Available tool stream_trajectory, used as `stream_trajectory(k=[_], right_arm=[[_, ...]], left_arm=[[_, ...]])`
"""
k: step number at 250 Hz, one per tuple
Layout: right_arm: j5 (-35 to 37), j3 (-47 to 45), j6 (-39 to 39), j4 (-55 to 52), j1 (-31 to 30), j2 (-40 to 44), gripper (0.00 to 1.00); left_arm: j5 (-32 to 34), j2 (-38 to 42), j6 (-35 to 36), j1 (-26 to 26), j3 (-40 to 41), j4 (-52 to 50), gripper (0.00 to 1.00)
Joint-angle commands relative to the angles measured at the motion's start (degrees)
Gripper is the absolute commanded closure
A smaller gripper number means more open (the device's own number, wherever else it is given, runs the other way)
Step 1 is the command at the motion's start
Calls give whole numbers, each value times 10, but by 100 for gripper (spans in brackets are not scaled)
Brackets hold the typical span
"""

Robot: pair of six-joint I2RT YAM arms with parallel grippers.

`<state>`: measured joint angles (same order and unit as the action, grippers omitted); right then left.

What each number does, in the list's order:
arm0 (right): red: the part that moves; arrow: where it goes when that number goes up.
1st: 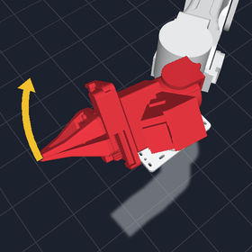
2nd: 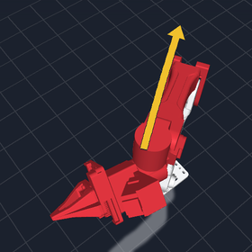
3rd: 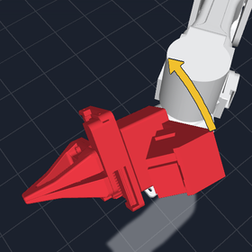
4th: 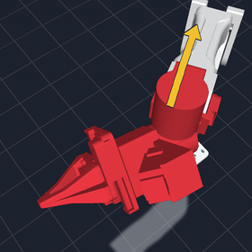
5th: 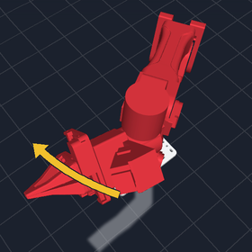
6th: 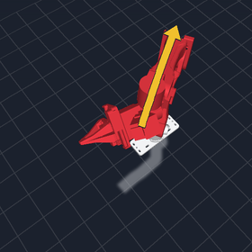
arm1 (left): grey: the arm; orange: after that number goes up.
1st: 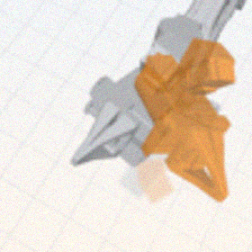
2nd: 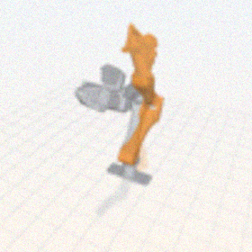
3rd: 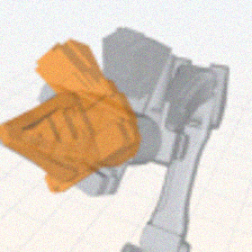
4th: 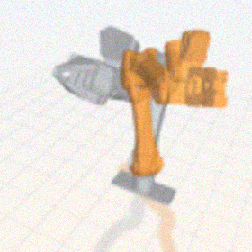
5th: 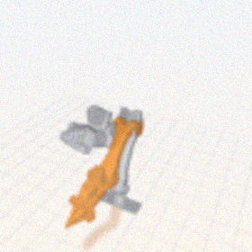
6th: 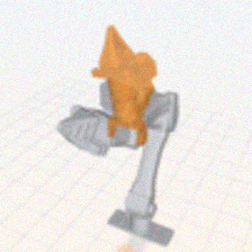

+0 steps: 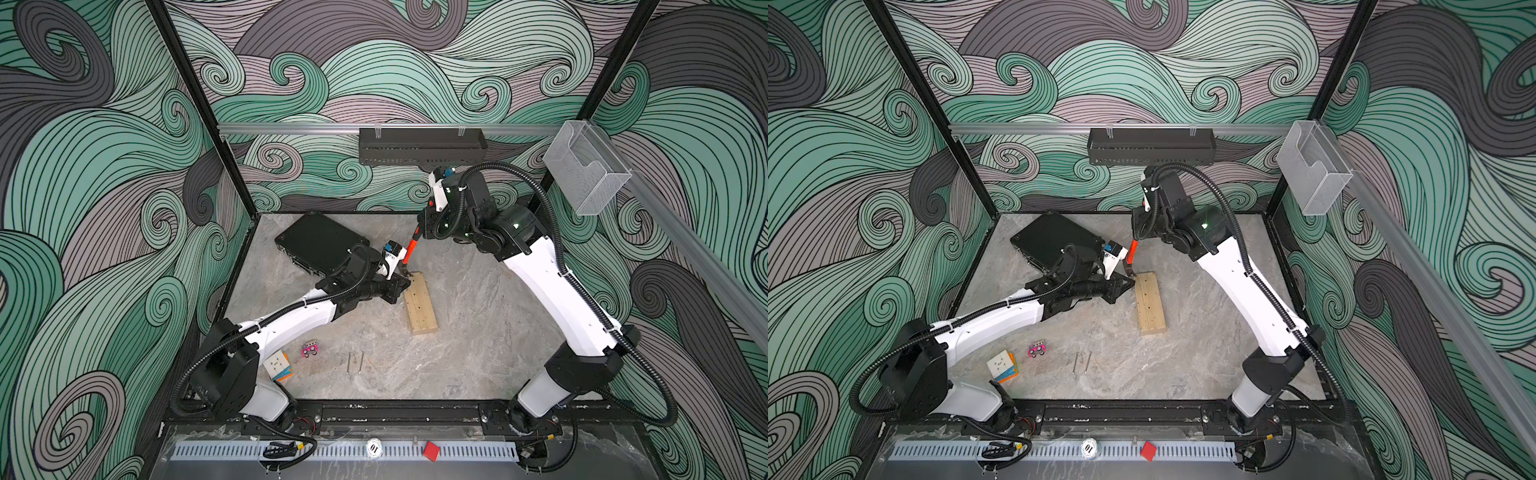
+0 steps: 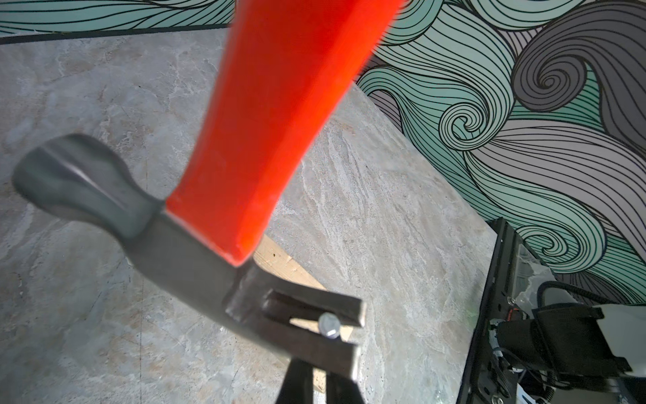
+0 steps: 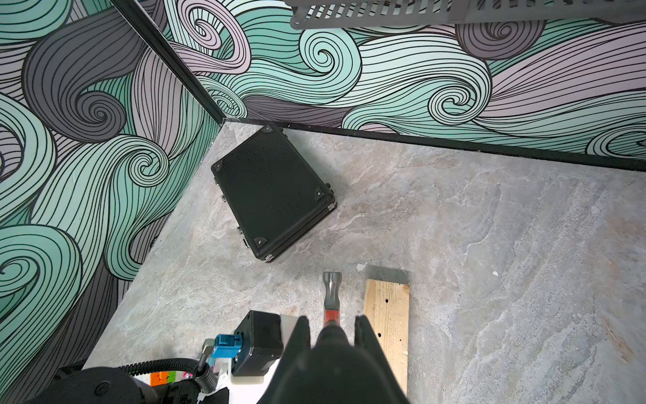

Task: Use a claw hammer to pull out a nail
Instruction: Pick up the nail with the hammer.

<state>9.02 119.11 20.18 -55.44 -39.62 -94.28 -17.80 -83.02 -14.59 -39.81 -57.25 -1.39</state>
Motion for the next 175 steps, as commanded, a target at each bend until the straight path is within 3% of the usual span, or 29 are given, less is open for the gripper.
stream_trajectory(k=[1,67,175], right_arm=[[7,21,8,38,2,24,99],[2,23,10,39,2,25,100],[7,19,9,40,3,27,99]], left_arm=[[8,13,2,-1,-7,-1,92],[4,-8,-1,-2,-20,-2,88],[2,-2,-2,-3,-23,-5,100]])
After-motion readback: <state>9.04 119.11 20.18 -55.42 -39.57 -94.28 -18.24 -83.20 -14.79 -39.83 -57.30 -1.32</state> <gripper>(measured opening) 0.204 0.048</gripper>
